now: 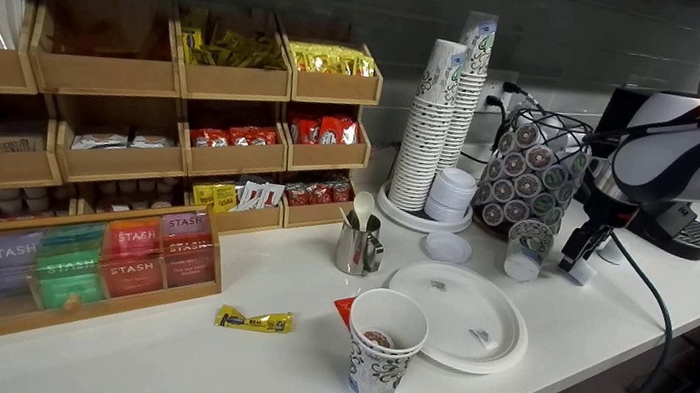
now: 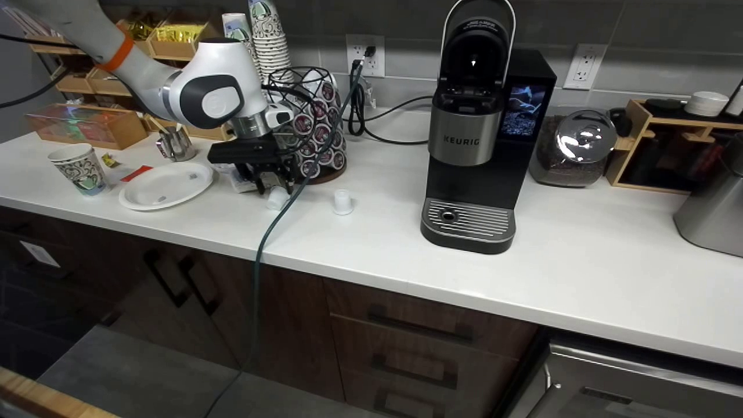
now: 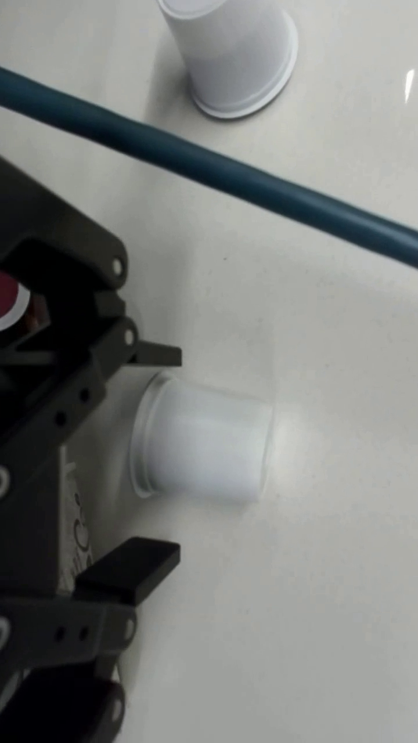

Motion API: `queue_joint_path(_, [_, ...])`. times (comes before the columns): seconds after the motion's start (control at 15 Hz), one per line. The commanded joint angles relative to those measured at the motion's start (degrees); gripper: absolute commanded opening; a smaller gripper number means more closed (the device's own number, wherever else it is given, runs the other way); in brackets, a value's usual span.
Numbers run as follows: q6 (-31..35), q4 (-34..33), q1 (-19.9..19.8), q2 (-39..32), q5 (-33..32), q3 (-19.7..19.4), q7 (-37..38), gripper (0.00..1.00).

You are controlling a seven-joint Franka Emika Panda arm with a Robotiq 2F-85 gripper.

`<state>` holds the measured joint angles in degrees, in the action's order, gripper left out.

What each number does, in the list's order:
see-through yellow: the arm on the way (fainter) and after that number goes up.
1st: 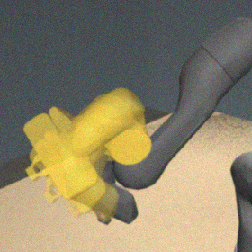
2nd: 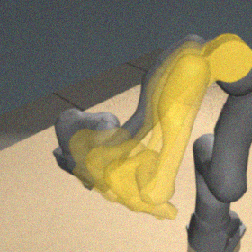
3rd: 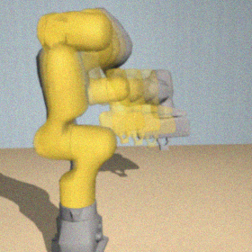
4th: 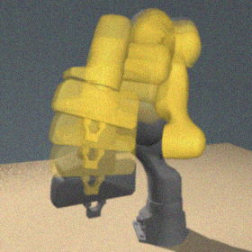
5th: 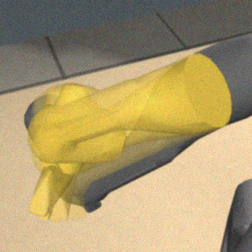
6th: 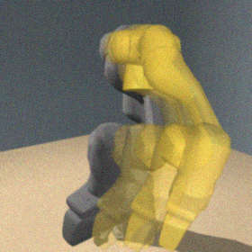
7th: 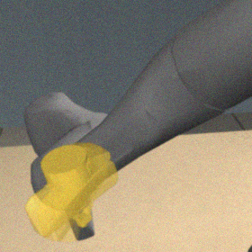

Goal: Pick up the small horizontally laying white cup and put it on the white plate

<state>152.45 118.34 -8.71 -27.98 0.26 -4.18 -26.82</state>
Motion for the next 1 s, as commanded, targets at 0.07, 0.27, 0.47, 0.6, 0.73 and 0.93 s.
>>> queue_joint_path(0.07, [-1.8,-1.6,-1.0,-1.4,-1.8,1.0,3.0,0.59])
queue_joint_path(0.27, [-1.8,-1.7,-0.7,-1.3,-2.2,0.7,3.8,0.3])
queue_joint_path(0.47, [-1.9,-1.0,-0.4,-0.3,-2.8,0.6,4.7,0.29])
queue_joint_path(0.6, [-3.1,1.5,-3.1,3.1,0.3,4.3,0.2,0.29])
queue_joint_path(0.73, [-5.5,4.4,-6.8,7.3,4.6,9.4,-7.6,0.29])
queue_joint_path(0.93, [-9.8,8.4,-9.8,13.5,12.2,13.5,-18.6,0.29])
